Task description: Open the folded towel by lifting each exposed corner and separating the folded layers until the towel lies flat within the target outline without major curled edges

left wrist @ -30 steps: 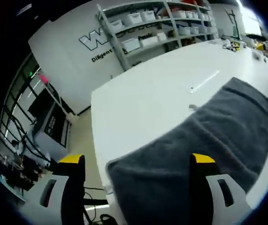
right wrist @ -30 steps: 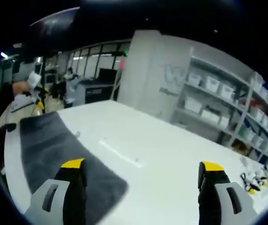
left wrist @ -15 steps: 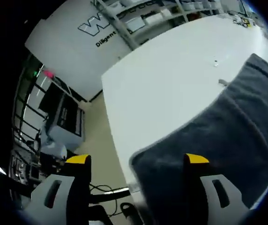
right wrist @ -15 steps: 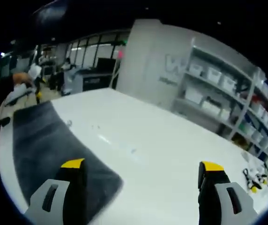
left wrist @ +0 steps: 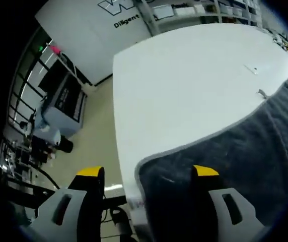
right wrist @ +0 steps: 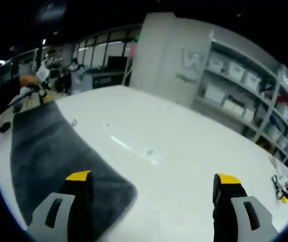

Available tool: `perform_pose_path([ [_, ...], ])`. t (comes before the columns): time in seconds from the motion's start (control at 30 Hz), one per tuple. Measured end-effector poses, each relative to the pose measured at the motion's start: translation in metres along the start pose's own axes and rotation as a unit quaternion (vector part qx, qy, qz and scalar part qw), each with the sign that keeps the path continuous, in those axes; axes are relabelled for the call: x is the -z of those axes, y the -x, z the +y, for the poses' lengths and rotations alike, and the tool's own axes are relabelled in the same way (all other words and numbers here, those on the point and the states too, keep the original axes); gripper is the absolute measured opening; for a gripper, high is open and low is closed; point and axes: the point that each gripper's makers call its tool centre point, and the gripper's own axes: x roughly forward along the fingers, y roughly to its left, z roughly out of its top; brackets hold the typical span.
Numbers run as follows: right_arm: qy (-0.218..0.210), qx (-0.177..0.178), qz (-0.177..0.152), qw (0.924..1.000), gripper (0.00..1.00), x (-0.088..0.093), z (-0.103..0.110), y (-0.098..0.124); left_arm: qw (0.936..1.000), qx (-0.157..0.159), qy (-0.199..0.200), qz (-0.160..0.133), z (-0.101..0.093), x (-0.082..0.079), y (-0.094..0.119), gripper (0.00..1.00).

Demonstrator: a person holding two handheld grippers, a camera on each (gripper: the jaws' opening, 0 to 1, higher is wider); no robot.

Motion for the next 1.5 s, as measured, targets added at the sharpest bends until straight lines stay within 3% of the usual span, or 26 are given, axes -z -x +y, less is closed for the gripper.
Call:
perform_pose_path([
  [0.07,0.001,-0.002,0.002,1.0,0.99,0.005,0.001,-0.005,0.9999,0.006,0.014,0.005,0.004,-0.001,-0.009,0.62],
  [0.23,-0.007,-0.006,0.026,0.9996,0.93,0.031,0.005,-0.023,0.9997,-0.004,0.006,0.025,0.005,0.013,-0.017,0.56],
  [0.33,-0.009,-0.007,0.034,0.9994,0.87,0.042,0.004,-0.03,0.9993,-0.008,0.013,0.034,0.017,0.014,-0.025,0.5],
  [0.43,-0.029,-0.018,0.022,0.9992,0.76,0.043,0.007,-0.034,0.999,-0.014,0.028,0.032,0.014,0.026,-0.021,0.44],
  [0.5,-0.054,-0.034,0.031,0.9975,0.67,0.047,0.012,-0.036,0.9987,-0.015,0.038,0.03,0.013,0.031,-0.02,0.42],
  [0.73,-0.083,-0.048,0.058,0.9938,0.51,0.059,0.012,-0.039,0.9986,-0.007,0.045,0.025,0.004,0.035,-0.019,0.36],
  [0.9,-0.094,-0.046,0.071,0.992,0.51,0.068,0.012,-0.043,0.9985,-0.008,0.043,0.035,0.008,0.038,-0.025,0.35],
  [1.0,-0.098,-0.047,0.073,0.9915,0.49,0.071,0.015,-0.047,0.9976,0.009,0.047,0.05,0.003,0.043,-0.027,0.32],
  [1.2,-0.086,-0.031,0.072,0.9932,0.45,0.071,0.015,-0.06,0.9982,0.003,0.044,0.04,0.002,0.041,-0.03,0.27],
  [1.37,-0.096,-0.031,0.104,0.9895,0.34,0.091,0.029,-0.066,0.9986,0.002,0.036,0.039,0.002,0.041,-0.034,0.22],
  [1.5,-0.096,-0.038,0.108,0.9888,0.24,0.093,0.037,-0.066,0.9987,0.011,0.031,0.039,-0.004,0.042,-0.034,0.12],
])
